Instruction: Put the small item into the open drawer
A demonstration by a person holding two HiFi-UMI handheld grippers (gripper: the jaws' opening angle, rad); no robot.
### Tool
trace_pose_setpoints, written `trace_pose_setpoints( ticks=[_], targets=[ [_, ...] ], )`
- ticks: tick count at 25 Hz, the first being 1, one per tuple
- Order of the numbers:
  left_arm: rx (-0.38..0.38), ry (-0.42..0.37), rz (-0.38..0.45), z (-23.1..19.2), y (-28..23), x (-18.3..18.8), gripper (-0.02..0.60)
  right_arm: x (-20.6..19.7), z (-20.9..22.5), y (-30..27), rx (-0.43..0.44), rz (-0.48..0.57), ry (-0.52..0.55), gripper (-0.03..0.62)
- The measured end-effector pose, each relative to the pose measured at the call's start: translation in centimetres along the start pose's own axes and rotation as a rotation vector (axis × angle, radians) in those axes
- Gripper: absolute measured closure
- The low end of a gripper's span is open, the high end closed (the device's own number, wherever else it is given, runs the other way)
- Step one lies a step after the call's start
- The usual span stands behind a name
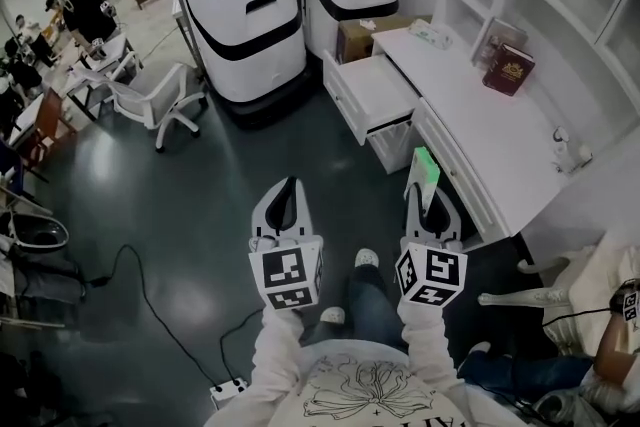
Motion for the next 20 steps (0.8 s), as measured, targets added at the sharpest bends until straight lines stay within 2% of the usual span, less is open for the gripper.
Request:
trace_pose_setpoints(
  ticks=[6, 20],
  targets=[
    [0.019, -0.003, -0.016, 1.1, -5.6, 0.0, 0.574, 0.1, 3.7, -5.1, 0.002, -0.009, -0.004, 0.503],
    [0.102, -0.01, -0.001, 6.5, -23.5, 3.8, 0.574, 4.0, 16.2, -22.4, 0.067, 0.011, -0.004, 0.503]
  ],
)
Point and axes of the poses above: the fingertips, and each gripper's own axes: y backward along the fingers, z to its right, x out of its top, the point moved 8 cm from there along y, backward along the fingers, and after that the axes turned 11 degrees about x, right-handed, at the moved point
